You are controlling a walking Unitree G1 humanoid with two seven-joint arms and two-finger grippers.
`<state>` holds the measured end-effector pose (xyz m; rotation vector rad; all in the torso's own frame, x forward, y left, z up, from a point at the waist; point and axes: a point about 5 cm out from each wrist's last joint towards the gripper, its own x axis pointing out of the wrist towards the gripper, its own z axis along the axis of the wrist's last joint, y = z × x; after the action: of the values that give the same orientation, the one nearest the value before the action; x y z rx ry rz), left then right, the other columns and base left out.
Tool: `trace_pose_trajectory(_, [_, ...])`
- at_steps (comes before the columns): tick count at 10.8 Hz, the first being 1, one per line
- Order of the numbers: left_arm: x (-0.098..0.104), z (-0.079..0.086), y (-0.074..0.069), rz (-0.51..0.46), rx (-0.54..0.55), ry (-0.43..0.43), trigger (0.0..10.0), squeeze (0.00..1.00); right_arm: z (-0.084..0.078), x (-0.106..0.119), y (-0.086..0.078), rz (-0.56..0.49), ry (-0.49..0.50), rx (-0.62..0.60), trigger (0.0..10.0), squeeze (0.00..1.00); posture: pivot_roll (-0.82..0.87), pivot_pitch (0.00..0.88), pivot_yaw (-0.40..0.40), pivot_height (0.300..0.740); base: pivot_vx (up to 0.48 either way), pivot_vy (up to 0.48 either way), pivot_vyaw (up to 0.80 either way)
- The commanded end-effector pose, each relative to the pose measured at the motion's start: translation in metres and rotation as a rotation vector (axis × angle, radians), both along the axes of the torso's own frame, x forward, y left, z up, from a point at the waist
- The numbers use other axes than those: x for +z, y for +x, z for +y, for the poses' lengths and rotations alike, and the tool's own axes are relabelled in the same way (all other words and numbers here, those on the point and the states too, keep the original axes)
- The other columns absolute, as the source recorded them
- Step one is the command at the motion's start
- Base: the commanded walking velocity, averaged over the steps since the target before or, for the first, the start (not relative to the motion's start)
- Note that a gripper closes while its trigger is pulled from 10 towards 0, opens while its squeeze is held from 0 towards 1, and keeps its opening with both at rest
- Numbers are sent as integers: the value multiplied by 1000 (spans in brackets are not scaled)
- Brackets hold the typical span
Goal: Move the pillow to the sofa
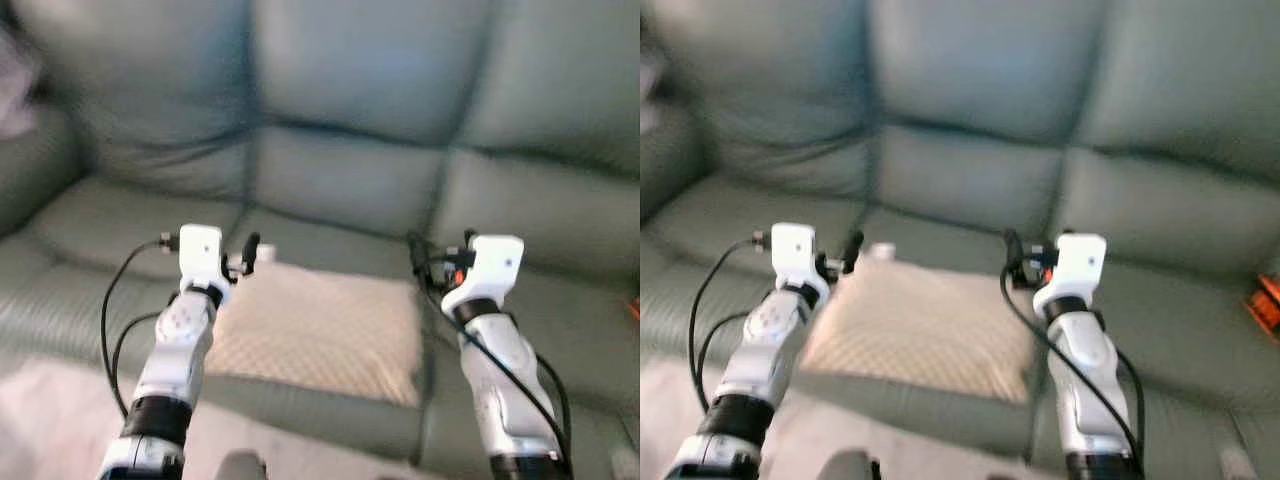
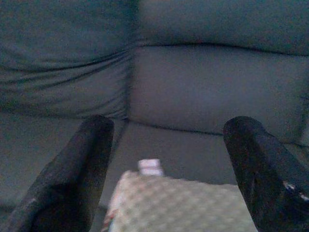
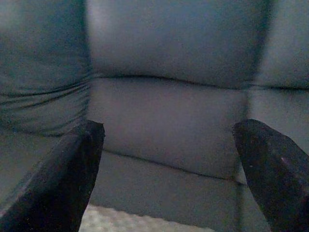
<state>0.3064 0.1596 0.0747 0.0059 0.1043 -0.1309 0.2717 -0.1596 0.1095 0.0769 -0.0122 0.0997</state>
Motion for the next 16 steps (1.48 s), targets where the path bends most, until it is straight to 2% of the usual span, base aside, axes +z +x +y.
trace_pose_trajectory(1, [1, 0, 2, -6, 2, 1, 10000, 0, -1, -2, -1, 6, 10, -1, 10000, 0, -92, 0, -10, 740, 0, 0, 0])
trace_pose_trajectory(7, [2, 1, 4, -14, 28, 6, 10000, 0, 0, -5, -1, 20, 20, 8, 10000, 0, -92, 0, -13, 740, 0, 0, 0])
trace_pose_trajectory(11, [1, -3, 4, -17, 3, -6, 10000, 0, 2, -7, -1, 26, 21, 13, 10000, 0, -92, 0, -12, 740, 0, 0, 0])
trace_pose_trajectory(16, [0, -5, 4, -14, -2, -10, 10000, 0, 3, -6, -1, 25, 22, 18, 10000, 0, -94, 0, -12, 740, -268, 0, 0])
